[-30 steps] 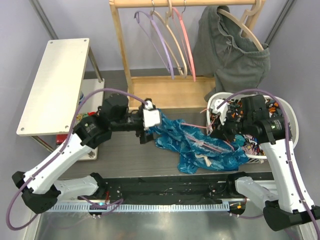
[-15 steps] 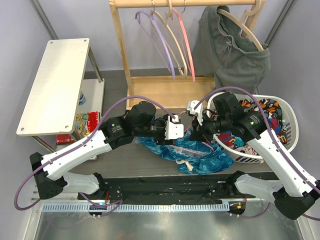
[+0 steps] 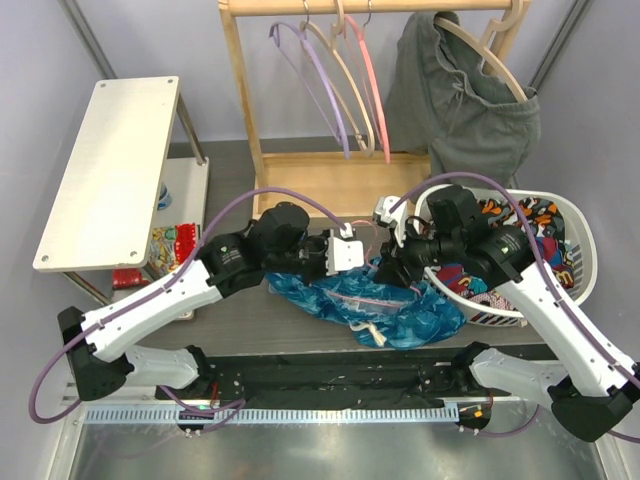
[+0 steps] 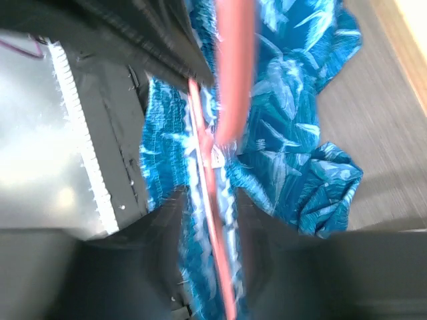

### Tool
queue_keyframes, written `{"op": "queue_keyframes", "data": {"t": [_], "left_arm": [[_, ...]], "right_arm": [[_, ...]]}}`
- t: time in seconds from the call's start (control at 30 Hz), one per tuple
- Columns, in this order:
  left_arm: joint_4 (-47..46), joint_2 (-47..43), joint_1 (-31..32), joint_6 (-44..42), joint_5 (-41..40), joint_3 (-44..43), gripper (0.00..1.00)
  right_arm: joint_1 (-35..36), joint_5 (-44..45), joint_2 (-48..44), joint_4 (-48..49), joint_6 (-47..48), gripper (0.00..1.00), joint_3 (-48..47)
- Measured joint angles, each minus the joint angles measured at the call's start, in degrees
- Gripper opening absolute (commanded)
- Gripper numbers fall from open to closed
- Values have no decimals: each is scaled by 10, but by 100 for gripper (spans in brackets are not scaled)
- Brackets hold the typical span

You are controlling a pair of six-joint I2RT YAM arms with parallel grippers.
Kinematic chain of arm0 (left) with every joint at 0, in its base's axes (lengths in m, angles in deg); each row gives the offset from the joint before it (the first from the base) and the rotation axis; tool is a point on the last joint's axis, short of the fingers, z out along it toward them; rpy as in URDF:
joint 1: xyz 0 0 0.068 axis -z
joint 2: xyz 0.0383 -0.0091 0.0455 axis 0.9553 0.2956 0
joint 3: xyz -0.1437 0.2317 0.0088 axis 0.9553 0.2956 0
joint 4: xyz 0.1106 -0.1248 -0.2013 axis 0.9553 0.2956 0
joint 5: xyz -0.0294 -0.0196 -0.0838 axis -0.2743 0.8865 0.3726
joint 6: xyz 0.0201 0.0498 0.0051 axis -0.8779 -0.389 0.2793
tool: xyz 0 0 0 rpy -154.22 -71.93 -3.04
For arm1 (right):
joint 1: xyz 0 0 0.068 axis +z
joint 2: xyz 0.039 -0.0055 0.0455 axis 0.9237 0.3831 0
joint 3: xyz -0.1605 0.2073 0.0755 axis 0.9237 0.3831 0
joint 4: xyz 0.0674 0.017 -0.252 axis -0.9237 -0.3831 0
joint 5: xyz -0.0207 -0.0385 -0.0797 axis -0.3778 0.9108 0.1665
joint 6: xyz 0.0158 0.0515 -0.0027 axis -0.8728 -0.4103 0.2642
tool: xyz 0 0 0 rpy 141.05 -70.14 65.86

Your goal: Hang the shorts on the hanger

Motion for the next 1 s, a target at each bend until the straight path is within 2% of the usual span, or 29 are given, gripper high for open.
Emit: {"op": "queue_keyframes", "data": {"t": [0.03,0.1,0.23,0.67,0.77,0.8,0.83,1.0], "left_arm": [[3,-3,-6,5,2,5,0],[9,-10,-22,12,7,14,0],[17,-23,-47,27,25,17,0],[30,-43,-64,37,83,17,0],[35,-45,-66,37,91,17,0],[37,-46,-68,37,95,17,0],[40,-47,-69,37,97,17,0],[47,-57,-81,38,116,17,0]], "right_arm": [[0,1,-4,4,-4,55,1],[0,3,-17,13,-11,56,9],[0,3,-39,17,-16,57,28],[-10,8,-27,27,0,59,50],[-29,-2,-29,29,14,65,40],[-34,-3,-29,30,15,75,37],[-38,-5,-32,31,20,77,31],[-47,-12,-79,45,66,78,30]]}}
